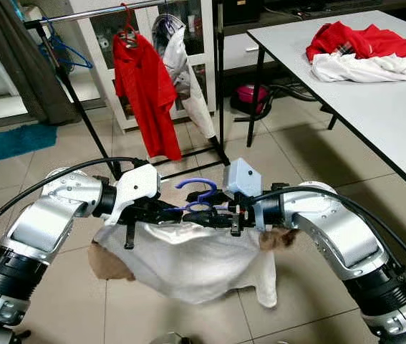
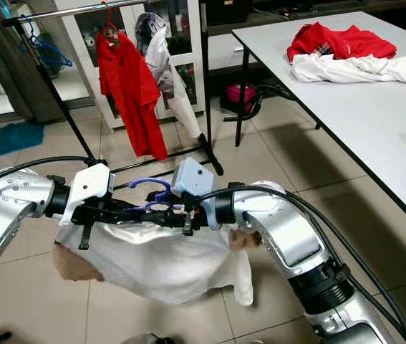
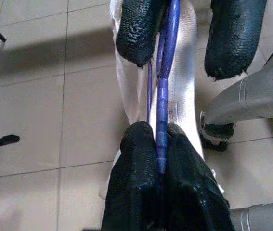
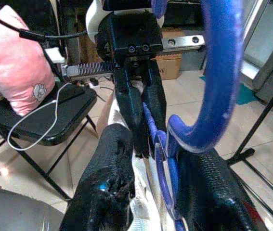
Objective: Hang hanger
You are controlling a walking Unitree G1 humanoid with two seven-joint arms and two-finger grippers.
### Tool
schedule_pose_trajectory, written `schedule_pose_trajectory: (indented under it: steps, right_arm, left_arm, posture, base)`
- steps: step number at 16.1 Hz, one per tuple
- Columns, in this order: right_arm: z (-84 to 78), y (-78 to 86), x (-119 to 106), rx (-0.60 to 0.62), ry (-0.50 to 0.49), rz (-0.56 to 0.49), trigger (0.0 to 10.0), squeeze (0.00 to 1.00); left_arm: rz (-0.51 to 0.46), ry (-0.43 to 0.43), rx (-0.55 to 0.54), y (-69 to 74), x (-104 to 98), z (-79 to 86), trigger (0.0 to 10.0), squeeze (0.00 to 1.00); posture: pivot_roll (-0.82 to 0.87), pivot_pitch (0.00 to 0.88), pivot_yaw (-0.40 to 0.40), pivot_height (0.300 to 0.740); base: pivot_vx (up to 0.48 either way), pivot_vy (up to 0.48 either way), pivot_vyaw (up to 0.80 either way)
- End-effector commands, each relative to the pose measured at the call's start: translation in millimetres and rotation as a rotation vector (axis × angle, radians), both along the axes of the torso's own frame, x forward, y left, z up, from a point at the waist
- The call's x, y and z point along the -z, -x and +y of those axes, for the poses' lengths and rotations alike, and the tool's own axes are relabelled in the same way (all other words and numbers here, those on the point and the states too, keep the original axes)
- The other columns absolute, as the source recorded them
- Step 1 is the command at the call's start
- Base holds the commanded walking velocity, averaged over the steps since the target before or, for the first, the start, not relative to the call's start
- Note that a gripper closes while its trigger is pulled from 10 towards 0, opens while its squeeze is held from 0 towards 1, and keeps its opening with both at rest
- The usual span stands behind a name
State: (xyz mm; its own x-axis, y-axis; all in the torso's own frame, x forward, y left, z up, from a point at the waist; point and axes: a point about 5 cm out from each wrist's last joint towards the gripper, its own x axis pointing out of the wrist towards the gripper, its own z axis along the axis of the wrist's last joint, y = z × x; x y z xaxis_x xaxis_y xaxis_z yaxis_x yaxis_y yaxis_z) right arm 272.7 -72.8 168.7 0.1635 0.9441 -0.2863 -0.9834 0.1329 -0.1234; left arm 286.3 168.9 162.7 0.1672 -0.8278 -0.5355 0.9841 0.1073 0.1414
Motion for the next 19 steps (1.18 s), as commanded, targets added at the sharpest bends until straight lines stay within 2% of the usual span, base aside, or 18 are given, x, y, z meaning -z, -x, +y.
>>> schedule_pose_trajectory:
  steps: [1,7,11,12,13,14,15,17,19]
  right_arm:
    - [5.3,3.0,0.7,-0.051,0.021,-0.002,0.0,0.00]
    - [2.1,-2.4,3.9,-0.015,0.062,-0.014,0.0,0.00]
    - [3.7,1.1,2.4,-0.032,0.020,0.004,0.0,0.00]
    - [4.8,1.8,1.7,-0.036,0.007,0.004,0.0,0.00]
    - [5.2,2.0,1.7,-0.035,0.000,0.004,0.0,0.00]
    - [4.2,1.8,2.9,-0.024,0.006,0.007,0.0,0.00]
    - [0.5,-0.4,6.1,0.005,0.032,0.004,0.0,0.00]
    - [-10.5,-3.6,10.7,0.055,0.068,0.026,0.0,0.00]
    - [-15.6,-2.8,13.3,0.067,0.069,0.027,0.0,0.00]
  left_arm:
    - [-0.050,0.041,-0.044,-3.2,-15.5,7.3,0.0,0.00]
    - [-0.047,0.070,-0.068,-2.4,-19.8,8.7,0.0,0.00]
    - [-0.063,0.062,-0.074,-3.2,-21.7,11.9,0.0,0.00]
    - [-0.074,0.058,-0.078,-4.2,-22.5,12.4,1.3,0.00]
    - [-0.088,0.078,-0.096,-6.8,-25.0,12.1,10.0,0.00]
    - [-0.073,0.112,-0.084,-6.2,-27.7,10.9,10.0,0.00]
    - [-0.053,0.129,-0.056,-2.8,-30.7,11.2,10.0,1.00]
    - [-0.040,0.214,-0.031,1.2,-45.4,12.6,10.0,1.00]
    - [-0.050,0.253,-0.027,2.9,-55.6,16.9,10.0,1.00]
  posture:
    - [-0.07,0.000,0.118,0.740]
    - [-0.07,0.000,0.111,0.740]
    - [-0.07,0.000,0.113,0.740]
    - [-0.07,0.000,0.116,0.740]
    - [-0.07,0.000,0.120,0.740]
    - [-0.07,0.000,0.120,0.740]
    - [-0.08,0.000,0.124,0.740]
    - [-0.08,0.000,0.121,0.740]
    - [-0.09,0.000,0.129,0.740]
  base:
    - [0.000,0.000,0.00]
    - [0.000,0.000,0.00]
    - [0.000,0.000,0.00]
    - [0.000,0.000,0.00]
    - [0.000,0.000,0.00]
    - [0.000,0.000,0.00]
    - [0.000,0.000,0.00]
    - [0.000,0.000,0.00]
    - [0.000,0.000,0.00]
